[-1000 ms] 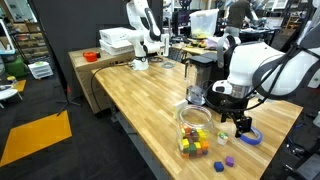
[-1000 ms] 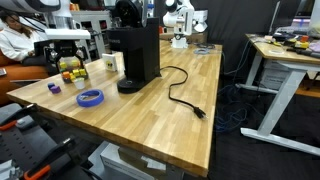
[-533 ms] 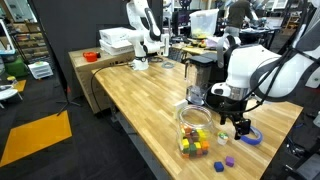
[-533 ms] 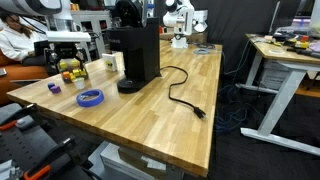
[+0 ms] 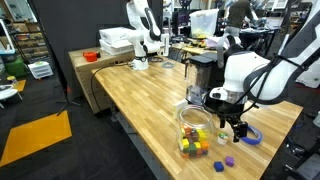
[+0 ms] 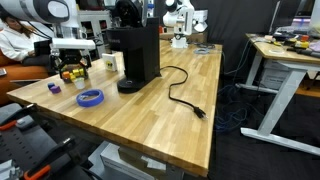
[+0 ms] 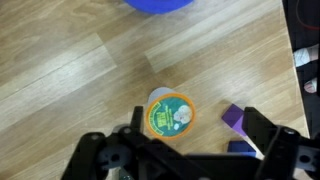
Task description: Open the coffee maker chamber, place the coffee pod inside the chamber
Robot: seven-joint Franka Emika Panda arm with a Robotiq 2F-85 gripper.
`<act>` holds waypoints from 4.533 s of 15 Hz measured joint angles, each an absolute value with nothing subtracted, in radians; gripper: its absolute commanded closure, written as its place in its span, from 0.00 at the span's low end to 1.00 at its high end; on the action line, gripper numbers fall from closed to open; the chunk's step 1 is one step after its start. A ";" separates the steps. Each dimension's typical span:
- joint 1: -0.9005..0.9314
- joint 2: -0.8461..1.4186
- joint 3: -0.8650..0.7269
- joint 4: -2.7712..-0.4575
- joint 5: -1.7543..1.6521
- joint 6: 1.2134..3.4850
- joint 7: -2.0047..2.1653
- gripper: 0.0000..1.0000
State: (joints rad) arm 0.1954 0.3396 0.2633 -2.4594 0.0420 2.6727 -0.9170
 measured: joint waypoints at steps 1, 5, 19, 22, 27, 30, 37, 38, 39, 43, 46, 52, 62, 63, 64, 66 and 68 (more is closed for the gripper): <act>0.191 0.347 0.266 -2.452 0.042 2.673 -0.917 0.00; 0.175 0.364 0.273 -2.433 0.039 2.673 -0.917 0.00; 0.117 0.451 0.311 -2.429 0.035 2.742 -0.917 0.30; 0.096 0.452 0.321 -2.428 0.035 2.751 -0.921 0.50; 0.065 0.460 0.347 -2.422 0.035 2.754 -0.928 0.72; 0.054 0.462 0.356 -2.422 0.035 2.754 -0.931 0.72; 0.040 0.411 0.394 -2.446 0.035 2.752 -0.932 0.72; 0.040 0.388 0.399 -2.456 0.035 2.749 -0.932 0.72; 0.040 0.363 0.402 -2.468 0.035 2.746 -0.932 0.72; 0.040 0.259 0.400 -2.509 0.036 2.696 -0.931 0.72; 0.045 0.166 0.398 -2.531 0.045 2.612 -0.931 0.72; 0.129 -0.012 0.382 -2.536 0.091 2.465 -0.931 0.72; 0.184 -0.032 0.338 -2.538 0.097 2.451 -0.929 0.72; 0.191 -0.032 0.331 -2.539 0.097 2.451 -0.927 0.72; 0.197 -0.035 0.324 -2.539 0.097 2.451 -0.924 0.72; 0.205 -0.052 0.310 -2.538 0.097 2.451 -0.915 0.72; 0.206 -0.084 0.287 -2.538 0.097 2.450 -0.906 0.72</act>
State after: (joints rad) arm 0.2059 -0.0840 0.2867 -2.5383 0.0974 2.4503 -0.9064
